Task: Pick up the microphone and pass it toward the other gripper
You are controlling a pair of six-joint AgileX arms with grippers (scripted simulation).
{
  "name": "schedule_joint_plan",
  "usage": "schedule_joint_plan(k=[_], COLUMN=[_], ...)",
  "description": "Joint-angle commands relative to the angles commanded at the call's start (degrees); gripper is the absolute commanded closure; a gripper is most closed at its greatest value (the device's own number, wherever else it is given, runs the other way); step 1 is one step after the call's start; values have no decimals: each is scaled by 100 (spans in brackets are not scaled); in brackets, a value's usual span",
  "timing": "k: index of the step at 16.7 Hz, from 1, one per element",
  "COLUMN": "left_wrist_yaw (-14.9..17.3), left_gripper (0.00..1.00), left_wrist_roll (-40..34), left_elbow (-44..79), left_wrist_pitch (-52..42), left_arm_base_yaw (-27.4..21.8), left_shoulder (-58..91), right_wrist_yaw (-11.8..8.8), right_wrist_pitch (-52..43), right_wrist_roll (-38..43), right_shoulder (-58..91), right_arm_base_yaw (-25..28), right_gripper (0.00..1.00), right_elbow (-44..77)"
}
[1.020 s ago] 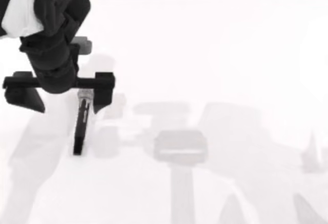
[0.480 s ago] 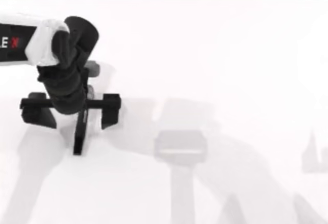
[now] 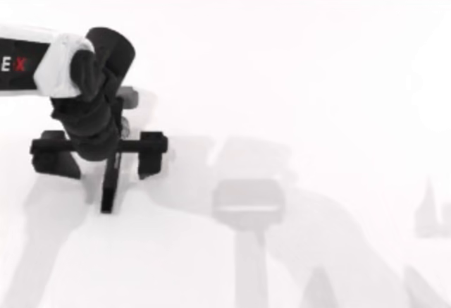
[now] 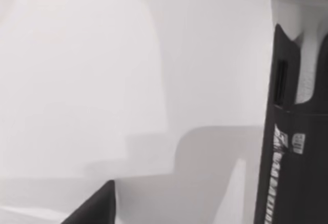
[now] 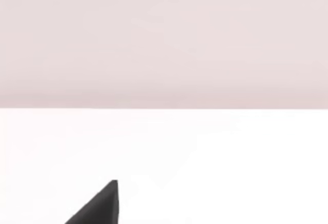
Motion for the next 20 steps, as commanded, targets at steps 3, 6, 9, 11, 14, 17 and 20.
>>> schedule_joint_plan(k=[3,6,9,11,14,17,20], left_wrist_yaw=[0,0,0,0,0,0,0], left_gripper=[30,53,75,90,100,100,100], left_wrist_roll=[0,0,0,0,0,0,0], left_elbow=[0,0,0,0,0,0,0], left_wrist_pitch=[0,0,0,0,0,0,0], left_arm_base_yaw=[0,0,0,0,0,0,0], left_shoulder=[0,0,0,0,0,0,0], right_wrist_yaw=[0,0,0,0,0,0,0], right_wrist_pitch=[0,0,0,0,0,0,0], right_wrist_roll=[0,0,0,0,0,0,0], right_shoulder=[0,0,0,0,0,0,0], right_arm_base_yaw=[0,0,0,0,0,0,0], right_gripper=[0,0,0,0,0,0,0], right_elbow=[0,0,0,0,0,0,0])
